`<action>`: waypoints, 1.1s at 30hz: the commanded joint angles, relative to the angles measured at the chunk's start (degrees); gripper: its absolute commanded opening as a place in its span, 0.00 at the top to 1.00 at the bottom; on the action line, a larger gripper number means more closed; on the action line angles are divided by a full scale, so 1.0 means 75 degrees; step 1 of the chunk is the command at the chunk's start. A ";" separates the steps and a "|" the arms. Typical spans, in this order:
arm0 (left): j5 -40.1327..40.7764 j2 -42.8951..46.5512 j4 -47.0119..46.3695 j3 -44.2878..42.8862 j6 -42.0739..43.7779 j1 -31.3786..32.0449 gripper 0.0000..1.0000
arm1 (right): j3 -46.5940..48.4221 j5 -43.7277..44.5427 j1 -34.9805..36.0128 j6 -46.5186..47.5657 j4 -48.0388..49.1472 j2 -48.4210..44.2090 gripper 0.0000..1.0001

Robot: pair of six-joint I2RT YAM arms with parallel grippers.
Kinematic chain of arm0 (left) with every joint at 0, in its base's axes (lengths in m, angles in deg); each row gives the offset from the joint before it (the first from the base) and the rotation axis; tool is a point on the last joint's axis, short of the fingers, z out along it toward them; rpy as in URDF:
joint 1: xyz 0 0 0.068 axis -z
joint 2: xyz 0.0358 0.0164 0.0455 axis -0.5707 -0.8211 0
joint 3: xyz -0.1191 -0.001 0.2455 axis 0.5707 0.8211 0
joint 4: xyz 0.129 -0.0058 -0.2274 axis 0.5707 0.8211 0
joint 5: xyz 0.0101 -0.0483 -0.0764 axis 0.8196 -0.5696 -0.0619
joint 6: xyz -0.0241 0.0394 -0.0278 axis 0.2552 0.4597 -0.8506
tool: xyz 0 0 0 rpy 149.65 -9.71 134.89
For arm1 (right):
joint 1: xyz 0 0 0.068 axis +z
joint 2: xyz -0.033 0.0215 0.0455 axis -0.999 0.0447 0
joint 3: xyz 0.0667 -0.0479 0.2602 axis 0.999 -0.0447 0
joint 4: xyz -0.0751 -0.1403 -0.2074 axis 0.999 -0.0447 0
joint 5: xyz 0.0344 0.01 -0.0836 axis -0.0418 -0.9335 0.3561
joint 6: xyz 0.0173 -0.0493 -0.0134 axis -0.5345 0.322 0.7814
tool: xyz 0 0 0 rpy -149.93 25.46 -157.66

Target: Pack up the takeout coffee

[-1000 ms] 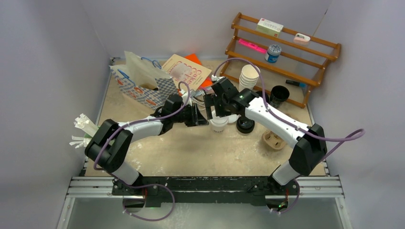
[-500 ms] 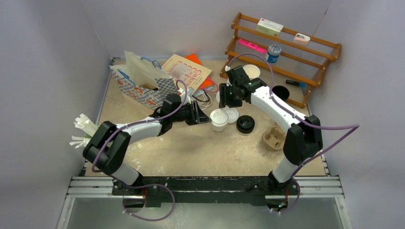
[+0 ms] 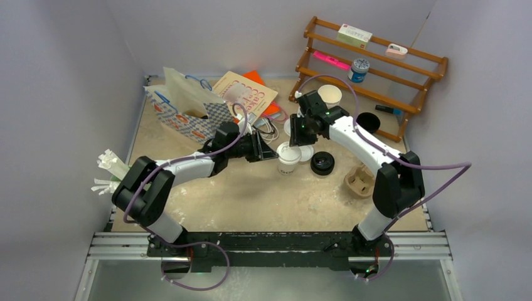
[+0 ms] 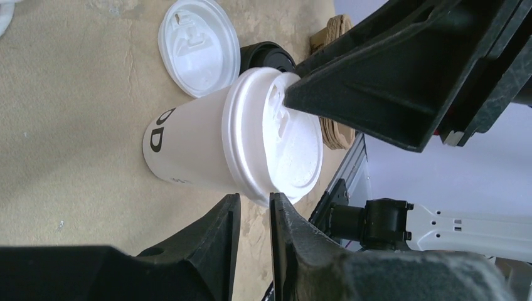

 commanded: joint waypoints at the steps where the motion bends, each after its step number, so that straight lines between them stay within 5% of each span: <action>1: -0.0142 -0.0145 -0.0386 -0.0356 0.0036 -0.0067 0.75 | -0.0188 0.0043 -0.0009 -0.0033 -0.0259 -0.0383 0.64; 25: -0.0050 -0.1177 -0.0376 -0.1592 0.0533 -0.0366 0.77 | -0.0907 -0.0742 -0.0002 -0.0505 -0.0365 -0.1057 0.62; 33: -0.0060 -0.1280 -0.0211 -0.1934 0.0633 -0.0476 0.76 | -0.0625 -0.0393 0.0001 -0.0181 -0.0720 -0.1296 0.31</action>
